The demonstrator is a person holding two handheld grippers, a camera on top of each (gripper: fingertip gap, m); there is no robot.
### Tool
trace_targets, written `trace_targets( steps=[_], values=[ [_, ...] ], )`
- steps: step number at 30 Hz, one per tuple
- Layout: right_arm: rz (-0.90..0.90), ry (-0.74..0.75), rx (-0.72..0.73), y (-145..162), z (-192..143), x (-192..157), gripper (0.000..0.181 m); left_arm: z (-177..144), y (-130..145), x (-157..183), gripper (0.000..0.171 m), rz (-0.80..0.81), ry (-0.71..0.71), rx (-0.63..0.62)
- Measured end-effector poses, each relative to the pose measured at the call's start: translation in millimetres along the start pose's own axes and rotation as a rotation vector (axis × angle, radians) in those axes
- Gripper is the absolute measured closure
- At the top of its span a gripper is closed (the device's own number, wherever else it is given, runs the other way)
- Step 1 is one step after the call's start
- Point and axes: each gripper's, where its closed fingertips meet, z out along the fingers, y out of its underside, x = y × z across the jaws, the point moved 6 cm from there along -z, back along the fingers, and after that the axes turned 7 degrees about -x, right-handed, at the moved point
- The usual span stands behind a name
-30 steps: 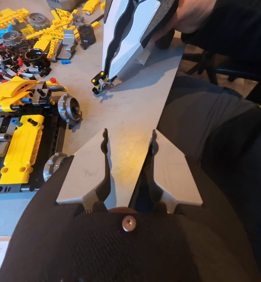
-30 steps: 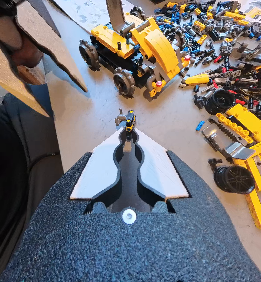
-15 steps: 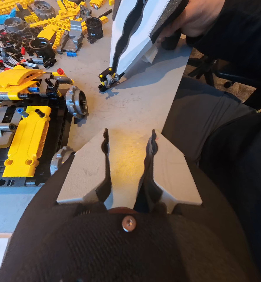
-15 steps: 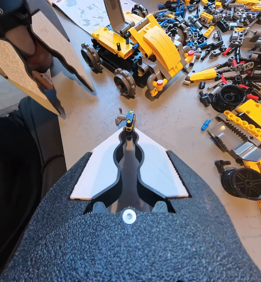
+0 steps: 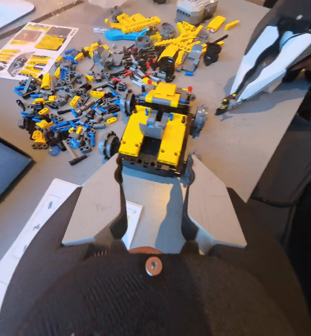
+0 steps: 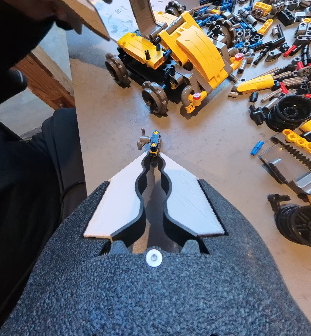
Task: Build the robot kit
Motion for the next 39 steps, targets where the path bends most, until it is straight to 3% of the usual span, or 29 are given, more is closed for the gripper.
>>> trace_targets(
  steps=[8, 13, 21, 39],
  values=[
    [0.007, -0.043, -0.011, 1, 1, -1, 0.175, 12, -36, -7, 0.094, 0.157, 0.052, -0.060],
    [-0.047, -0.001, -0.049, 3, 5, -5, 0.173, 41, -23, -8, 0.085, 0.226, 0.038, -0.243],
    [-0.089, 0.060, -0.063, 5, 5, -8, 0.175, 45, -21, 3, 0.093, 0.135, 0.032, -0.270],
    [0.175, -0.043, 0.243, 8, -53, 23, 0.175, 53, -27, 89, 0.087, 0.087, -0.001, -0.273]
  ],
)
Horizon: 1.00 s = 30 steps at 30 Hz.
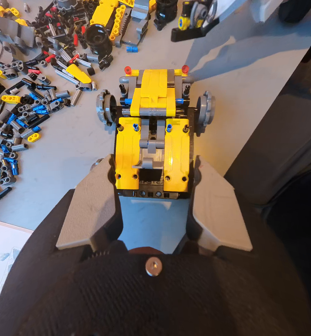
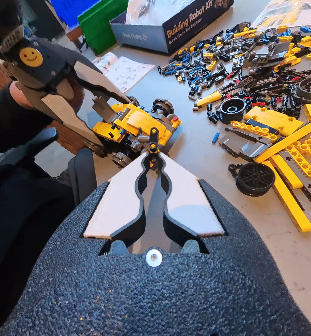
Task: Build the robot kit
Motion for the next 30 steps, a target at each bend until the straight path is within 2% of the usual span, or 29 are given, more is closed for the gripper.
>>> trace_targets(
  steps=[3, 6, 11, 15, 16, 19, 22, 25, 30],
  values=[
    [0.025, -0.039, 0.023, -2, -1, -2, 0.175, -4, 3, 2, 0.089, 0.050, 0.006, 0.012],
    [0.032, -0.070, 0.020, -2, 0, -6, 0.175, -15, 7, -2, 0.086, 0.054, 0.081, 0.038],
    [-0.024, -0.182, -0.003, -3, 4, -28, 0.175, -26, 11, -31, 0.086, 0.118, 0.064, 0.027],
    [-0.097, -0.256, -0.070, 0, 19, -58, 0.175, -21, 16, -30, 0.087, 0.205, 0.237, 0.052],
    [-0.116, -0.258, -0.088, 1, 23, -64, 0.175, -19, 18, -27, 0.079, 0.254, 0.255, 0.060],
    [-0.132, -0.319, -0.120, 6, 33, -78, 0.175, -15, 26, -29, 0.081, 0.381, 0.192, 0.048],
    [-0.153, -0.290, -0.184, 17, 43, -76, 0.175, -13, 28, -28, 0.080, 0.428, 0.162, 0.043],
    [-0.149, -0.269, -0.186, 18, 44, -73, 0.175, -10, 28, -30, 0.091, 0.489, 0.072, 0.028],
    [-0.105, -0.231, -0.131, 13, 35, -60, 0.175, -4, 27, -23, 0.092, 0.435, -0.048, 0.046]
  ],
)
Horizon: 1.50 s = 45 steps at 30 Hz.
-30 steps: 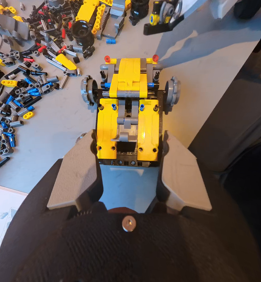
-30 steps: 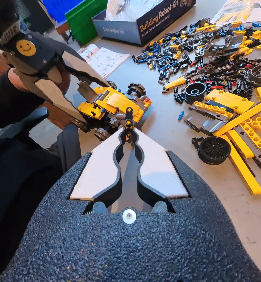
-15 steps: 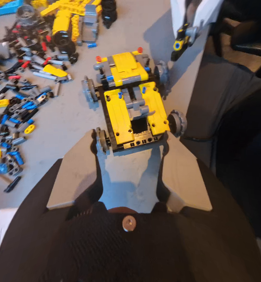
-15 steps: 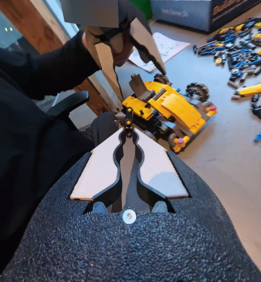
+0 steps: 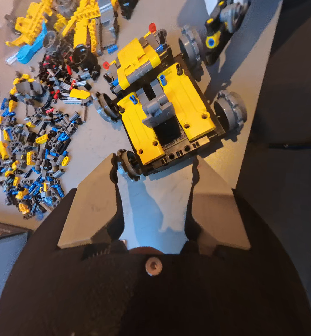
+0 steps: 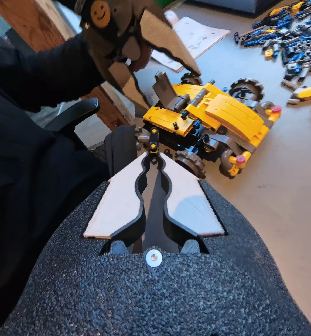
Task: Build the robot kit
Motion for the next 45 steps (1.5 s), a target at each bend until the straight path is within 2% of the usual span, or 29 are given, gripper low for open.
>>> trace_targets(
  steps=[2, 5, 7, 9, 14, 16, 19, 21, 24, 25, 28, 30, 33, 34, 41, 45],
  values=[
    [0.030, 0.026, 0.040, -1, -8, 7, 0.175, 2, -2, 4, 0.091, -0.044, -0.071, -0.017],
    [0.062, 0.036, 0.101, -4, -23, 15, 0.175, 6, -12, 14, 0.091, -0.214, -0.172, -0.039],
    [0.077, 0.027, 0.135, -5, -31, 17, 0.175, 8, -21, 24, 0.083, -0.282, -0.197, -0.052],
    [0.087, 0.015, 0.158, -6, -37, 17, 0.175, 8, -28, 34, 0.073, -0.303, -0.149, -0.051],
    [0.056, 0.001, 0.162, -7, -41, 13, 0.175, -18, -39, 35, 0.082, -0.353, -0.010, 0.044],
    [0.040, 0.000, 0.149, -7, -39, 11, 0.175, -33, -44, 31, 0.092, -0.324, 0.013, 0.084],
    [0.027, -0.002, 0.138, -12, -35, 11, 0.175, -44, -51, 21, 0.119, -0.233, 0.022, 0.113],
    [0.017, -0.003, 0.133, -18, -33, 12, 0.175, -41, -56, 11, 0.134, -0.182, 0.045, 0.114],
    [-0.023, 0.019, 0.118, -30, -31, 14, 0.175, -33, -65, -11, 0.166, -0.135, 0.067, 0.127],
    [-0.039, 0.029, 0.113, -36, -30, 15, 0.175, -30, -68, -20, 0.169, -0.128, 0.090, 0.142],
    [-0.076, 0.051, 0.085, -51, -27, 20, 0.175, -19, -72, -37, 0.164, -0.114, 0.214, 0.162],
    [-0.098, 0.057, 0.058, -59, -22, 24, 0.175, -12, -73, -42, 0.152, -0.105, 0.280, 0.164],
    [-0.115, 0.066, -0.006, -64, -13, 29, 0.175, -7, -75, -39, 0.161, -0.073, 0.359, 0.223],
    [-0.118, 0.078, -0.030, -63, -10, 32, 0.175, -5, -74, -39, 0.166, -0.067, 0.370, 0.228],
    [-0.106, 0.130, -0.075, -59, -2, 42, 0.175, 11, -65, -43, 0.167, -0.066, 0.380, 0.243],
    [-0.192, 0.277, -0.156, -51, -6, 42, 0.176, 16, -60, -44, 0.168, -0.036, 0.378, 0.230]
  ],
)
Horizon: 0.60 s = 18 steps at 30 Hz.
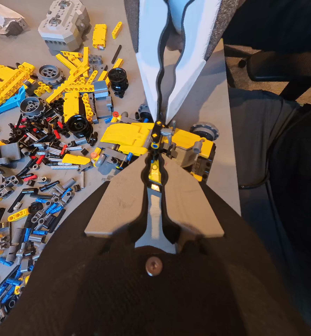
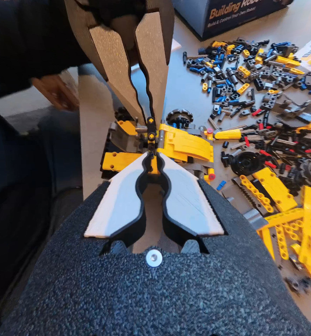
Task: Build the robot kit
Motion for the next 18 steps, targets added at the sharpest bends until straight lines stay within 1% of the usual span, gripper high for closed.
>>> trace_targets(
  steps=[7, 12, 15, 18],
  values=[
    [-0.049, 0.109, -0.034, 5, 1, -8, 0.175, 4, 1, 0, 0.168, 0.022, -0.004, 0.007],
    [-0.101, 0.188, -0.031, 4, 4, -11, 0.176, 9, -1, -1, 0.167, 0.023, -0.013, 0.017],
    [-0.128, 0.245, -0.045, 4, 5, -10, 0.178, 9, 0, -2, 0.168, 0.013, -0.016, 0.032],
    [-0.141, 0.271, -0.069, 4, 5, -11, 0.181, 9, 0, -3, 0.167, 0.001, -0.029, 0.032]
  ],
)
